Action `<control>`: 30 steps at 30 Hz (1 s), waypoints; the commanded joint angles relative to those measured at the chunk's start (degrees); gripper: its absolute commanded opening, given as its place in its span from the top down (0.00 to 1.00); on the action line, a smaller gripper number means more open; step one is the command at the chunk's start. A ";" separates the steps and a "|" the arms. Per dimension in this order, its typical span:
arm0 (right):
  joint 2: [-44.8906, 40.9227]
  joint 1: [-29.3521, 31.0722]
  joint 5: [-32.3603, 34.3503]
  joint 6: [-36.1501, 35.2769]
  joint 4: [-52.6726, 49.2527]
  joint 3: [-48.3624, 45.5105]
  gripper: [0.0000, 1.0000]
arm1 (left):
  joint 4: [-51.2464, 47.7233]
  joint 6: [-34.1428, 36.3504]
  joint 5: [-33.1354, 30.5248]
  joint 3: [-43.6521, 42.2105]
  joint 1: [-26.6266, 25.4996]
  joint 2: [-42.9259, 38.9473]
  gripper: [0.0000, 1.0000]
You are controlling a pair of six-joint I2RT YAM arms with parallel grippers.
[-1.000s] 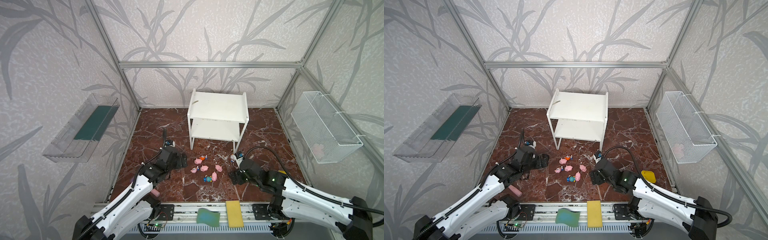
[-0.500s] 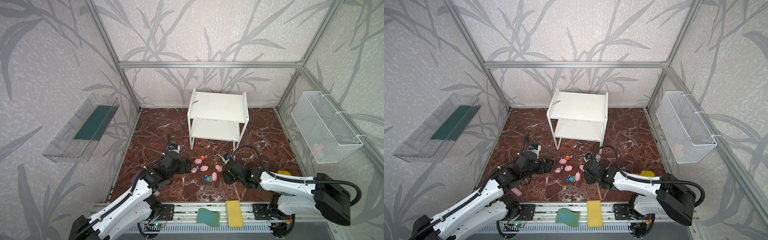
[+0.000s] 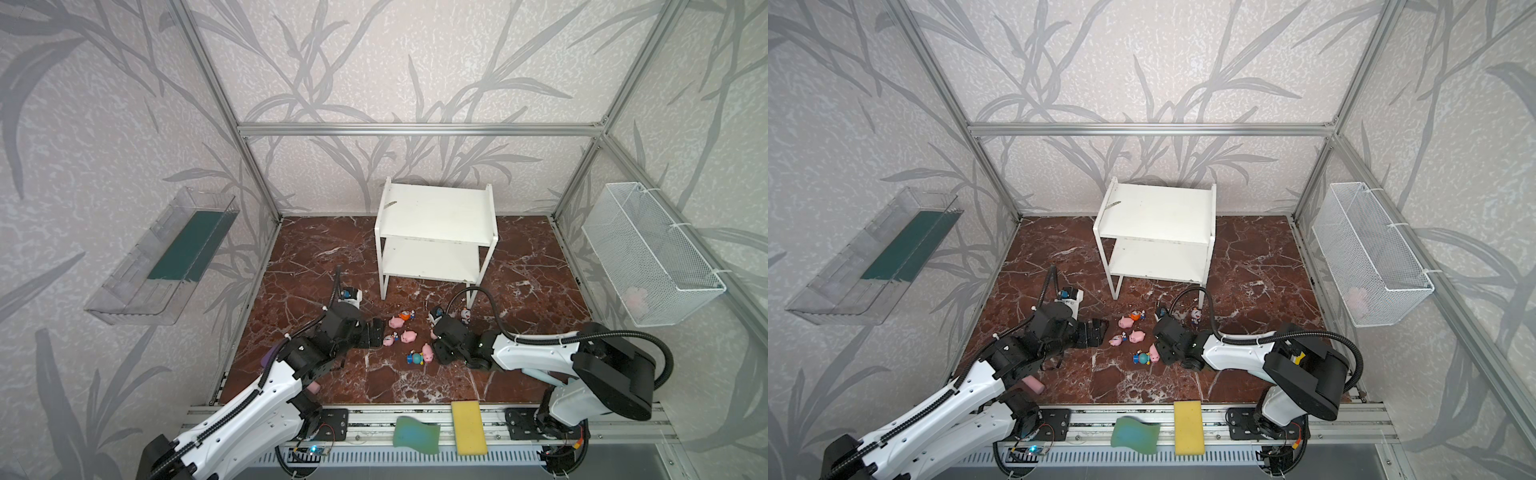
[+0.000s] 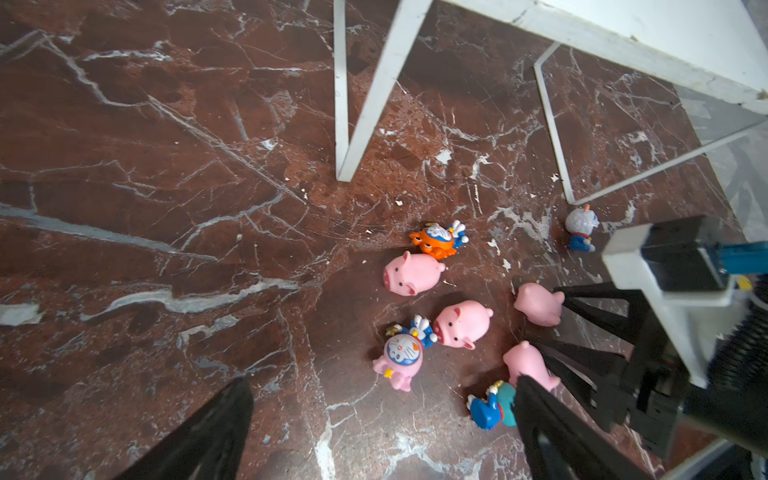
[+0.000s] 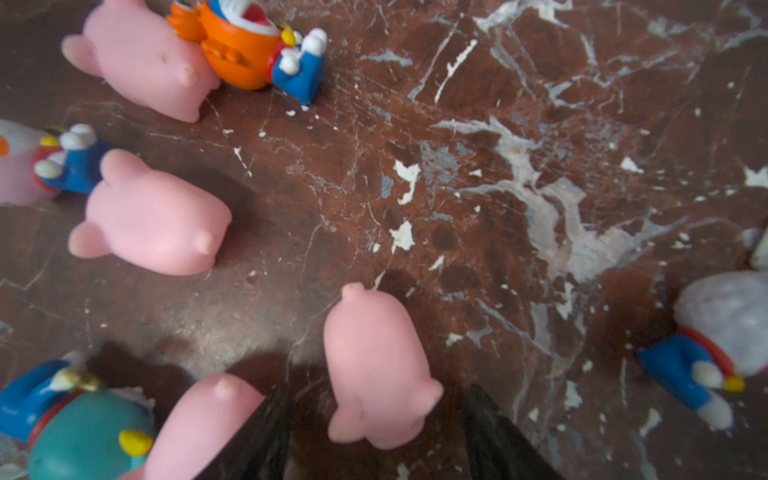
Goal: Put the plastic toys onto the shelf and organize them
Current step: 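Grasp a pink pig toy with the right gripper while left gripper hovers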
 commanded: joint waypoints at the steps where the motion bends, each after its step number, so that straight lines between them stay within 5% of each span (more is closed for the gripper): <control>1: 1.02 -0.61 -0.96 -1.36 2.66 1.05 0.35 | -3.17 2.92 4.31 4.17 -0.34 0.30 0.01; 19: 2.29 -2.59 -3.64 -3.73 4.54 0.86 0.49 | -7.43 14.41 23.14 11.30 -0.68 3.24 0.01; 30: 0.03 -2.57 -3.26 -4.34 3.53 -0.29 0.64 | -6.08 14.41 21.40 11.24 -0.71 2.99 0.01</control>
